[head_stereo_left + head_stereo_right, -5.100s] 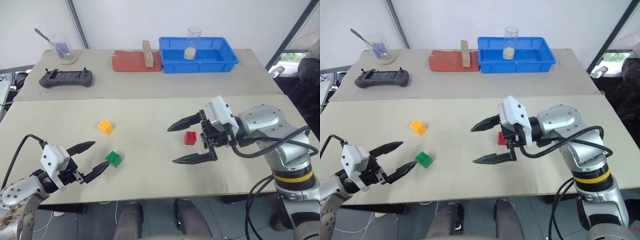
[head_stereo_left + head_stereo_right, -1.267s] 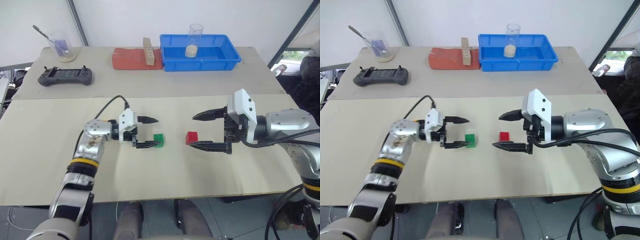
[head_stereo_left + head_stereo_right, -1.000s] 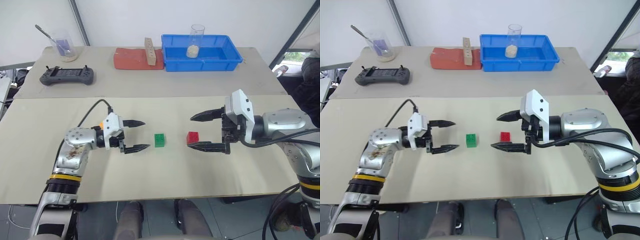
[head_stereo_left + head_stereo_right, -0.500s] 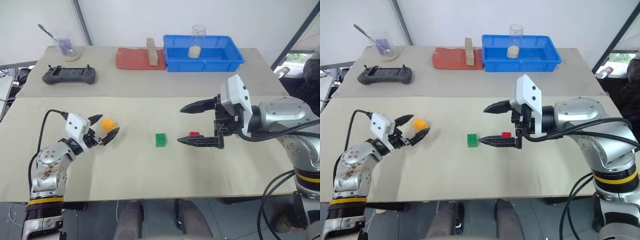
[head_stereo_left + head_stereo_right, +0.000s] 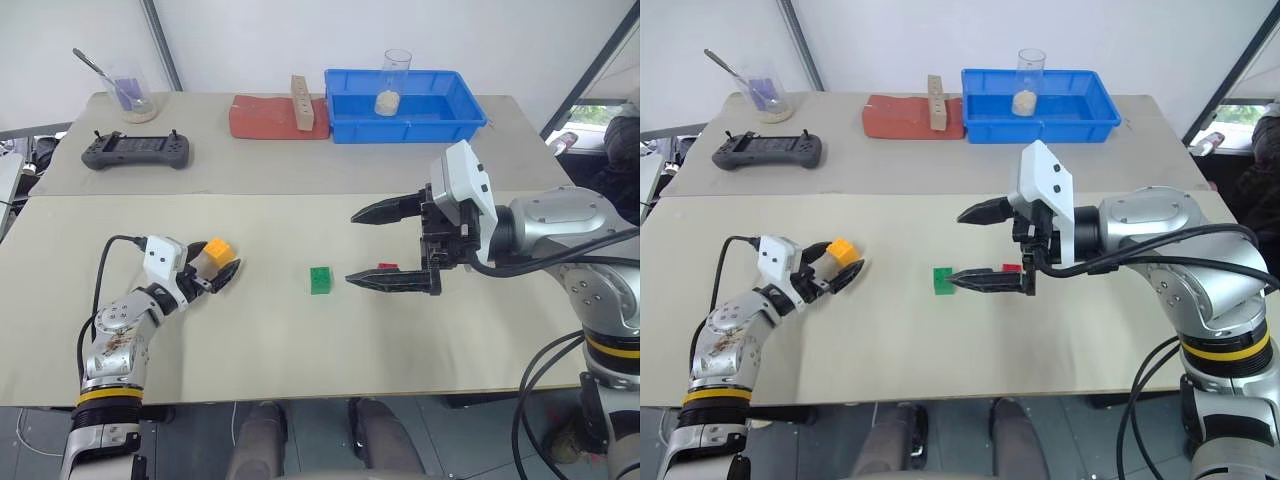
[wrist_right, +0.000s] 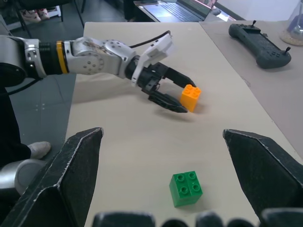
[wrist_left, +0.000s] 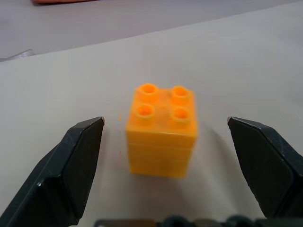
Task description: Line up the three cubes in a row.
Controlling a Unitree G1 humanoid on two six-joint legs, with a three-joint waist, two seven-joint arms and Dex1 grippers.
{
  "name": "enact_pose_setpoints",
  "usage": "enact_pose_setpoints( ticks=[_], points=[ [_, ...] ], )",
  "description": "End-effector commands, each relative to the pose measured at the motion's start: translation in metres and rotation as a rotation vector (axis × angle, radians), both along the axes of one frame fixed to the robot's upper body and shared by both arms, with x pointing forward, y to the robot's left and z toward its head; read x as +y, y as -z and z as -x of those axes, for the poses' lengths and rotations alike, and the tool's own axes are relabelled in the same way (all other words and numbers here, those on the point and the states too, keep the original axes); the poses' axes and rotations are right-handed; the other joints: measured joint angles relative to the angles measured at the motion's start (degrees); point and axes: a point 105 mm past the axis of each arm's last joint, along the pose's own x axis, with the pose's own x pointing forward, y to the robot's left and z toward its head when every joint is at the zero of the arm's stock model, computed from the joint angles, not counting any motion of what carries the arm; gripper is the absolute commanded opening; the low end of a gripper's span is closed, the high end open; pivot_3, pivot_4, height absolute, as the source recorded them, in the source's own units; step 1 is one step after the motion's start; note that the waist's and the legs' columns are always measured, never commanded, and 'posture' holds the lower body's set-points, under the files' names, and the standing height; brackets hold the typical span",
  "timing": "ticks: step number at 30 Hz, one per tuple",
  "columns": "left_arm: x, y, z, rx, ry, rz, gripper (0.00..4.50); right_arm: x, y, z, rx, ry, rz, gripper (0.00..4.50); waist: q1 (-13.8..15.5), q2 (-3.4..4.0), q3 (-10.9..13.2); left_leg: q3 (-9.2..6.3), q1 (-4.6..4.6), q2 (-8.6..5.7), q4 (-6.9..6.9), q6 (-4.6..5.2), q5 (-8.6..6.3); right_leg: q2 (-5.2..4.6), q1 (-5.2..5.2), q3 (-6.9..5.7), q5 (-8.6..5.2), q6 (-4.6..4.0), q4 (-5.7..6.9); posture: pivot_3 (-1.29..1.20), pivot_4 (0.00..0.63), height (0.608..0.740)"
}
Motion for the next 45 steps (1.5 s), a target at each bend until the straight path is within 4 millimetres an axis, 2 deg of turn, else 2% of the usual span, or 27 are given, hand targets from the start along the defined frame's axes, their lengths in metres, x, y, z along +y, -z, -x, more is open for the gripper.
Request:
enact_pose_setpoints(
  ticks=[1,4,5,7,12,16,20,24,30,34,37,45],
  points=[
    [-0.002,-0.005,-0.003,-0.037,0.01,-0.013,4.45,-0.002,-0.014,0.003,-0.052,0.006,-0.007,4.5,-0.1,0.0,0.0,0.0,0.0,0.0,0.0,0.0,0.0,0.0,0.0,0.0,0.0,-0.01,-0.01,0.0,0.15,0.74],
    [-0.004,-0.002,-0.004,-0.035,0.021,-0.014,4.45,-0.004,-0.014,-0.001,-0.051,0.019,-0.003,4.5,0.0,0.0,0.0,0.0,0.0,0.01,0.0,0.0,0.0,0.0,0.0,0.0,0.0,-0.01,0.0,0.0,0.15,0.74],
    [-0.005,-0.003,-0.004,-0.037,0.024,-0.014,4.22,-0.004,-0.015,-0.002,-0.051,0.021,-0.003,4.5,0.0,0.0,0.0,0.0,0.01,0.01,0.0,0.0,0.0,0.0,0.0,0.0,0.0,-0.01,0.01,0.0,0.15,0.74],
    [-0.005,-0.004,-0.005,-0.041,0.028,-0.013,3.61,-0.003,-0.016,-0.003,-0.052,0.024,-0.004,4.5,0.0,0.0,0.0,0.0,0.01,0.01,0.0,0.0,0.0,0.0,0.0,0.0,0.0,0.01,0.02,0.0,0.15,0.74],
    [-0.005,-0.007,-0.006,-0.046,0.043,-0.016,1.31,-0.002,-0.018,-0.001,-0.057,0.03,-0.005,4.5,0.0,0.0,0.0,0.0,0.01,0.01,0.0,0.0,0.0,0.0,0.0,0.0,0.0,0.01,0.01,0.0,0.15,0.74],
    [-0.017,-0.013,-0.003,-0.047,0.131,-0.031,1.34,-0.003,-0.018,0.002,-0.057,0.039,-0.006,4.5,0.0,0.0,0.0,0.0,-0.01,0.01,0.0,0.0,0.0,0.0,-0.01,0.0,0.01,-0.01,0.0,0.0,0.15,0.74],
    [-0.044,-0.017,0.012,-0.017,0.378,-0.074,1.34,-0.008,-0.015,0.003,-0.052,0.055,-0.004,4.5,0.0,0.0,0.0,0.0,-0.06,0.0,0.0,0.0,0.0,-0.01,-0.03,0.0,0.02,-0.04,-0.04,0.0,0.15,0.74],
    [-0.057,-0.02,0.024,0.016,0.598,-0.126,1.34,-0.013,-0.011,0.001,-0.044,0.067,-0.002,4.5,0.0,0.0,0.0,0.03,-0.07,0.01,-0.01,0.0,0.0,-0.02,-0.06,0.0,-0.06,-0.12,-0.07,0.0,0.15,0.74],
    [-0.071,-0.018,0.021,0.037,0.819,-0.204,1.34,-0.018,-0.007,-0.001,-0.035,0.075,0.002,4.5,0.0,0.0,0.0,0.02,-0.06,0.0,0.0,0.03,0.02,0.01,-0.09,0.0,-0.23,-0.36,0.0,0.0,0.15,0.74],
    [-0.078,-0.015,0.013,0.047,0.899,-0.227,1.34,-0.02,-0.005,-0.002,-0.034,0.079,0.006,4.5,-0.1,0.0,0.0,0.02,-0.1,-0.02,0.0,0.07,0.04,0.01,-0.09,0.01,-0.21,-0.34,-0.01,0.0,0.15,0.74],
    [-0.08,-0.008,0.011,0.074,0.951,-0.251,1.34,-0.021,-0.005,-0.002,-0.037,0.09,0.011,4.5,-0.1,0.0,0.0,0.02,-0.11,-0.02,0.0,0.07,0.04,0.01,-0.1,0.01,-0.01,0.02,-0.03,0.0,0.15,0.74],
    [-0.077,0.003,0.003,0.1,0.958,-0.275,1.34,-0.023,-0.005,-0.001,-0.042,0.109,0.02,4.5,0.0,-0.01,0.0,-0.02,-0.18,-0.02,0.0,0.08,0.04,0.04,-0.13,0.01,-0.02,0.05,-0.02,0.0,0.15,0.74]
  ],
)
